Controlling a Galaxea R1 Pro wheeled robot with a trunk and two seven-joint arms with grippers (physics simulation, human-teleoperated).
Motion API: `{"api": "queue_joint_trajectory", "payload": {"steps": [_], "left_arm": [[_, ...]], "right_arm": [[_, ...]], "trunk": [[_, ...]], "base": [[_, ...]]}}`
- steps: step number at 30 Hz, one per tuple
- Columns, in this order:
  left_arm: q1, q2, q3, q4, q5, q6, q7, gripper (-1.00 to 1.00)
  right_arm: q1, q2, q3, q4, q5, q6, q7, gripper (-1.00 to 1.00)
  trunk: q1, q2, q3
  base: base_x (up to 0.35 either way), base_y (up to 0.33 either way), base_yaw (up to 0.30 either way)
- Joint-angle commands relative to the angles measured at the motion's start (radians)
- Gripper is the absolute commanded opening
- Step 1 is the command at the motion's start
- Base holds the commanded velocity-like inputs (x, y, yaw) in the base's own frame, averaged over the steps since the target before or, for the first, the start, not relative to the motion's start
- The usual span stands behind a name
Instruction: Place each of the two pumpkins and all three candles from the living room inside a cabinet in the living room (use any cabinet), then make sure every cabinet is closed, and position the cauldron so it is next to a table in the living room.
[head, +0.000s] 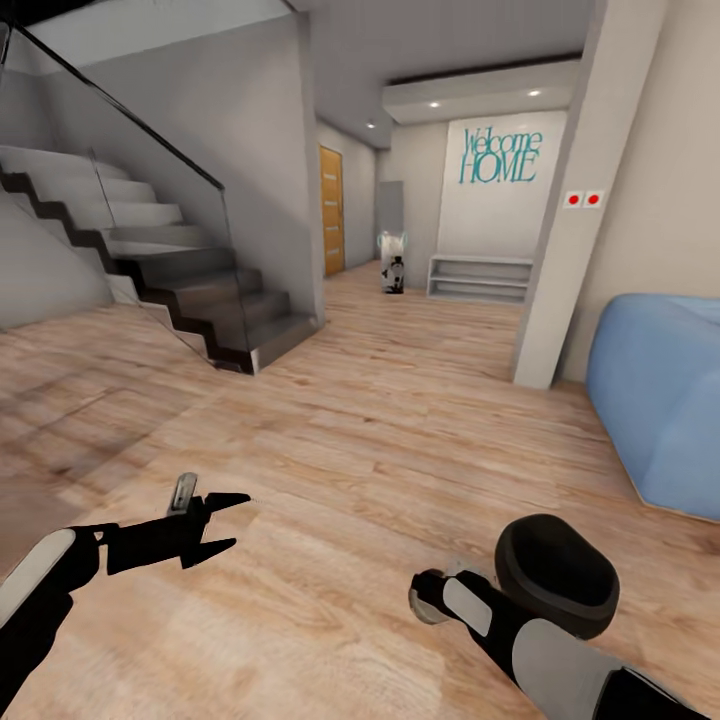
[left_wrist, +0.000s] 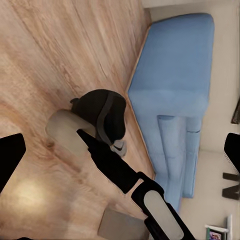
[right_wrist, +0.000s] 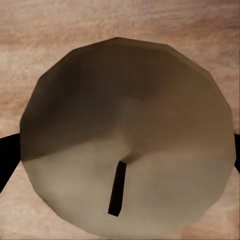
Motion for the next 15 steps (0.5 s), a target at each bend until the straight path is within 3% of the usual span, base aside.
{"api": "queue_joint_trajectory", "payload": {"steps": [1, 7, 15], "left_arm": [[-0.001, 0.001, -0.001, 0.0, 0.01, 0.0, 0.009, 1.0], [-0.001, 0.018, -0.003, 0.0, 0.014, 0.0, 0.009, 1.0], [-0.001, 0.02, -0.001, 0.0, 0.017, 0.0, 0.009, 1.0]], "right_arm": [[-0.001, -0.001, 0.006, -0.002, -0.005, 0.002, -0.007, -1.0], [-0.001, -0.001, 0.006, -0.002, -0.005, 0.002, -0.007, -1.0], [-0.001, -0.001, 0.006, -0.002, -0.005, 0.002, -0.008, -1.0]], "trunk": [[-0.001, 0.0, 0.003], [-0.003, 0.001, 0.029], [-0.003, 0.001, 0.032]], "base": [[0.0, 0.0, 0.282], [0.0, 0.0, 0.282], [0.0, 0.0, 0.282]]}}
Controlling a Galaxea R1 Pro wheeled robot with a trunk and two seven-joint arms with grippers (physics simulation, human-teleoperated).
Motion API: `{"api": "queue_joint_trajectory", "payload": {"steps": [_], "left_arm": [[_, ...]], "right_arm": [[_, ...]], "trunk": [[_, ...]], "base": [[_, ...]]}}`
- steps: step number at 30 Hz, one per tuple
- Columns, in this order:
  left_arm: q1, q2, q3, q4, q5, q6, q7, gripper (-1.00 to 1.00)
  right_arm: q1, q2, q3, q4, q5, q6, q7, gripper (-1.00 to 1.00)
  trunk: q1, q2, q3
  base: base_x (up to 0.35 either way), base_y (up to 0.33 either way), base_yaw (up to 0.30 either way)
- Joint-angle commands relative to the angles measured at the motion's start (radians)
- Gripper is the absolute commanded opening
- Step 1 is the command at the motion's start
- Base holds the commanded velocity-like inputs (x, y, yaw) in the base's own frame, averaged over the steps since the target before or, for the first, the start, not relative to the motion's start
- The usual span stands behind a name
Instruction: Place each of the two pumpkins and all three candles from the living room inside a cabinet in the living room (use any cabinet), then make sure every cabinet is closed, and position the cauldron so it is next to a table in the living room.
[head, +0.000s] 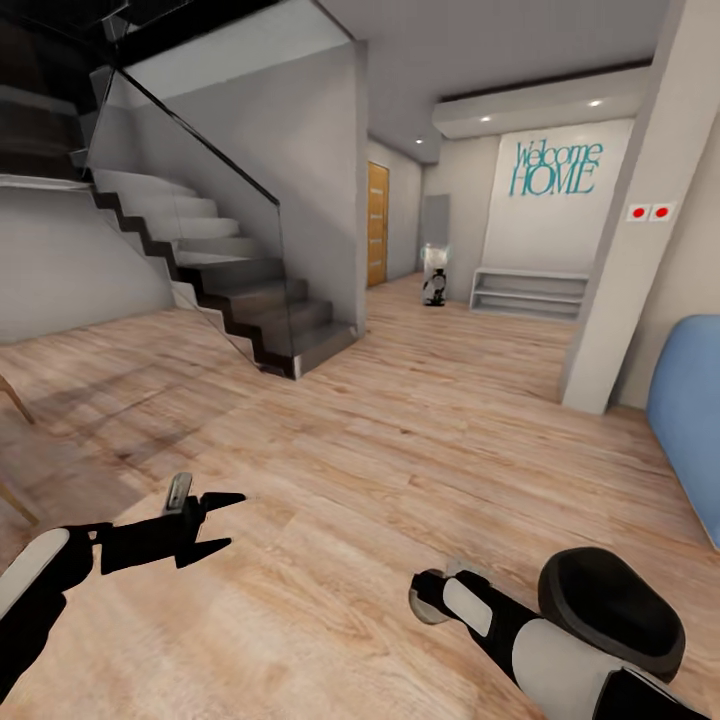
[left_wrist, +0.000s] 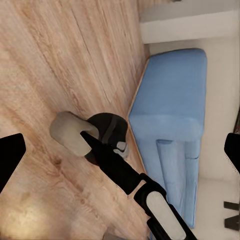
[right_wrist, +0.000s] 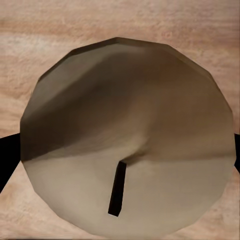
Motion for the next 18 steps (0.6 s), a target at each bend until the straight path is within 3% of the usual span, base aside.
{"api": "queue_joint_trajectory", "payload": {"steps": [1, 18], "left_arm": [[-0.001, 0.001, -0.001, 0.0, 0.01, 0.0, 0.009, 1.0], [0.001, 0.002, 0.003, 0.0, 0.01, 0.0, 0.009, 1.0]], "right_arm": [[-0.001, -0.001, 0.006, -0.002, -0.004, 0.002, -0.009, -1.0], [-0.001, -0.001, 0.006, -0.004, -0.003, 0.002, -0.026, -1.0]], "trunk": [[0.0, 0.0, -0.001], [0.0, 0.0, 0.006]], "base": [[0.0, 0.0, 0.282], [0.0, 0.0, 0.282]]}}
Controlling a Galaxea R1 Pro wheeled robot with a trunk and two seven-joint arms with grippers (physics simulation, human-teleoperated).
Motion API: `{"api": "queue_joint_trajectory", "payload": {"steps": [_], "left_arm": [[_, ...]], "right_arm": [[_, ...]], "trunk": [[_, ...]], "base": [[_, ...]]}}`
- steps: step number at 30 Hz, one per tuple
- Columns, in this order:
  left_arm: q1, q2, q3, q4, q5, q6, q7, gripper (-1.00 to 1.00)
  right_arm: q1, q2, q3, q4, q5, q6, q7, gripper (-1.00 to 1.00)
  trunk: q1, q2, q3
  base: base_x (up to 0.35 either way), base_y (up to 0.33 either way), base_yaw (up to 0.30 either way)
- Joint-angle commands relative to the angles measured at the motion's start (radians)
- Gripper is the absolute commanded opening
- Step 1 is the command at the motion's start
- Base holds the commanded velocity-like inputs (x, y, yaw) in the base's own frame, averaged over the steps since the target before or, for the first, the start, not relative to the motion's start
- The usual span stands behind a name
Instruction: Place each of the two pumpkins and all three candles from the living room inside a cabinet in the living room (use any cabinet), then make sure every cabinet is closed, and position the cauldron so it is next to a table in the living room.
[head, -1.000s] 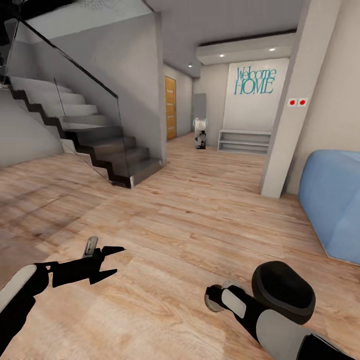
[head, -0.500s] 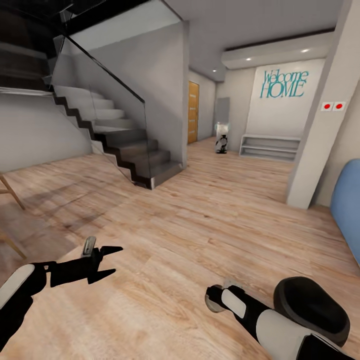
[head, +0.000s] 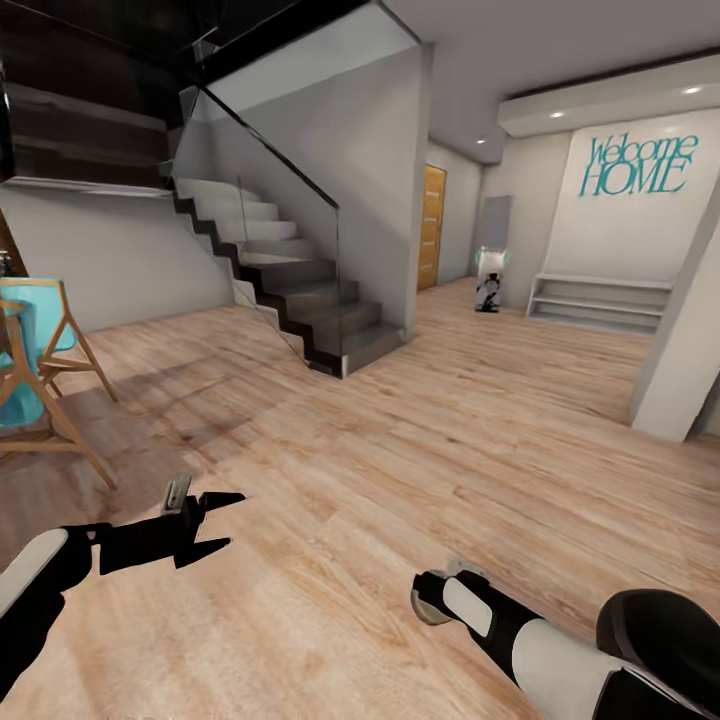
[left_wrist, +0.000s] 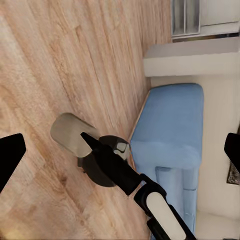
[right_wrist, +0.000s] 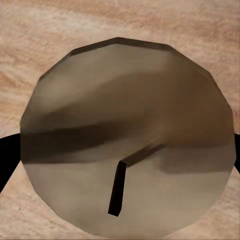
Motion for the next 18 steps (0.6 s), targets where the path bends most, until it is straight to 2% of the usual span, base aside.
{"api": "queue_joint_trajectory", "payload": {"steps": [1, 18], "left_arm": [[-0.001, 0.0, -0.001, 0.0, 0.01, 0.0, 0.009, 1.0], [-0.001, -0.001, -0.002, -0.001, 0.01, 0.0, 0.009, 1.0]], "right_arm": [[-0.001, -0.001, 0.006, -0.002, -0.003, 0.002, -0.007, -1.0], [-0.001, -0.001, 0.006, -0.002, -0.003, 0.002, -0.007, -1.0]], "trunk": [[0.0, 0.0, -0.001], [0.0, 0.0, 0.006]], "base": [[0.0, 0.0, 0.282], [-0.015, 0.0, 0.282]]}}
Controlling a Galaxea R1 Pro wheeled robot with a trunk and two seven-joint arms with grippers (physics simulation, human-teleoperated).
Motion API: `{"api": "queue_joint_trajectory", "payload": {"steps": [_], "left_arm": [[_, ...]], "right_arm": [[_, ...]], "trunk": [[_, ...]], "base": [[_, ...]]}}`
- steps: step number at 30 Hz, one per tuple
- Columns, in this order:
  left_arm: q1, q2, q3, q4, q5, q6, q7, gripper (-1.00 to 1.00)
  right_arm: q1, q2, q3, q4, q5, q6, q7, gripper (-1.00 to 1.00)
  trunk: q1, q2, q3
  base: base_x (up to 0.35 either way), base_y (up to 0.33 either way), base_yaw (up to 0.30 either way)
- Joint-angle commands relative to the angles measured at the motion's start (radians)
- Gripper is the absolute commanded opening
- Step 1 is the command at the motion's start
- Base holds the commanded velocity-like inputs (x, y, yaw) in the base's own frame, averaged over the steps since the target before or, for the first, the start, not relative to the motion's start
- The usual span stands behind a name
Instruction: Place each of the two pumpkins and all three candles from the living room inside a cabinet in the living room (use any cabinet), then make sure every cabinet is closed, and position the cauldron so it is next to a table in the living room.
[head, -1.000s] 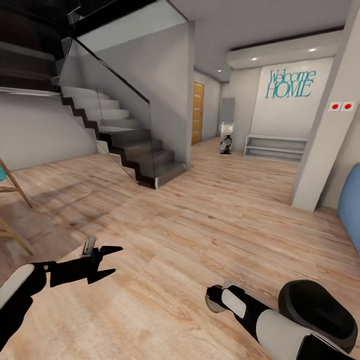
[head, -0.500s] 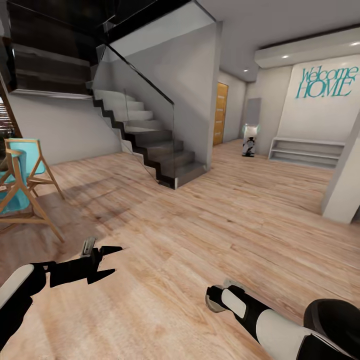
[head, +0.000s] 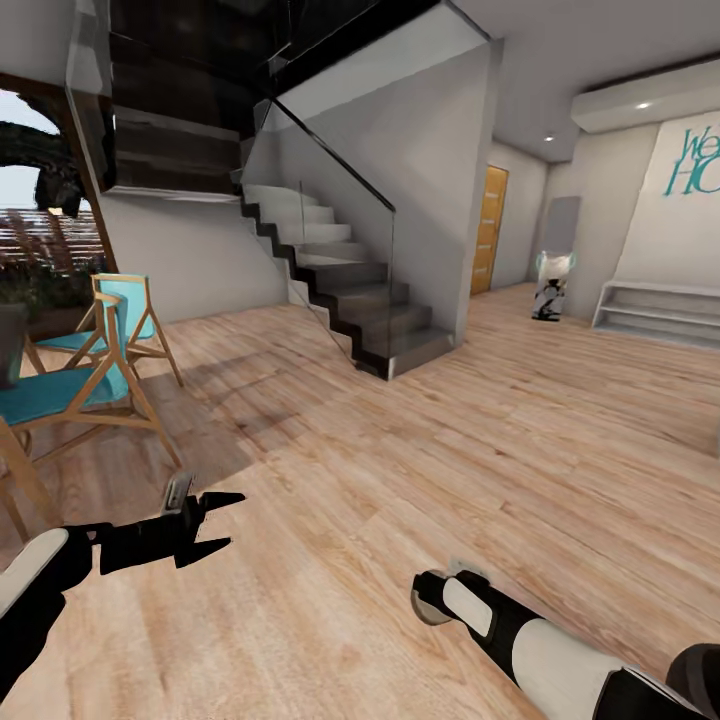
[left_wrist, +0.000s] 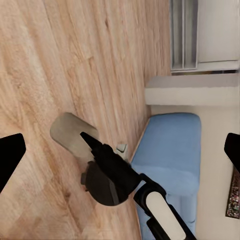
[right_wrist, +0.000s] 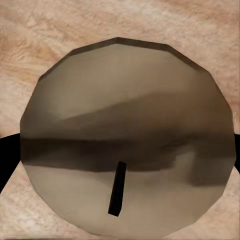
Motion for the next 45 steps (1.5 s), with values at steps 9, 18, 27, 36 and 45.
{"api": "queue_joint_trajectory", "payload": {"steps": [9, 18, 27, 36, 45], "left_arm": [[-0.001, 0.001, -0.001, 0.0, 0.01, 0.0, 0.009, 1.0], [-0.001, 0.001, -0.001, 0.0, 0.01, 0.0, 0.009, 1.0], [-0.001, 0.001, -0.001, 0.0, 0.01, 0.0, 0.009, 1.0], [-0.001, 0.001, 0.0, 0.0, 0.012, 0.0, 0.008, 1.0], [-0.001, 0.001, 0.0, 0.0, 0.012, 0.0, 0.008, 1.0]], "right_arm": [[-0.001, -0.001, 0.006, -0.002, -0.004, 0.002, -0.007, -1.0], [-0.001, -0.001, 0.006, -0.002, -0.004, 0.002, -0.007, -1.0], [-0.001, -0.001, 0.006, -0.002, -0.004, 0.002, -0.007, -1.0], [-0.001, -0.001, 0.006, -0.009, -0.002, 0.001, -0.007, -1.0], [-0.001, -0.002, 0.006, -0.011, -0.002, 0.001, -0.007, -1.0]], "trunk": [[0.0, 0.0, 0.003], [0.0, 0.0, 0.006], [0.0, 0.0, 0.01], [0.0, 0.0, 0.013], [0.0, 0.0, 0.013]], "base": [[0.0, 0.0, 0.282], [0.0, 0.0, 0.282], [0.0, 0.0, 0.282], [0.0, 0.0, 0.271], [0.0, 0.0, 0.026]]}}
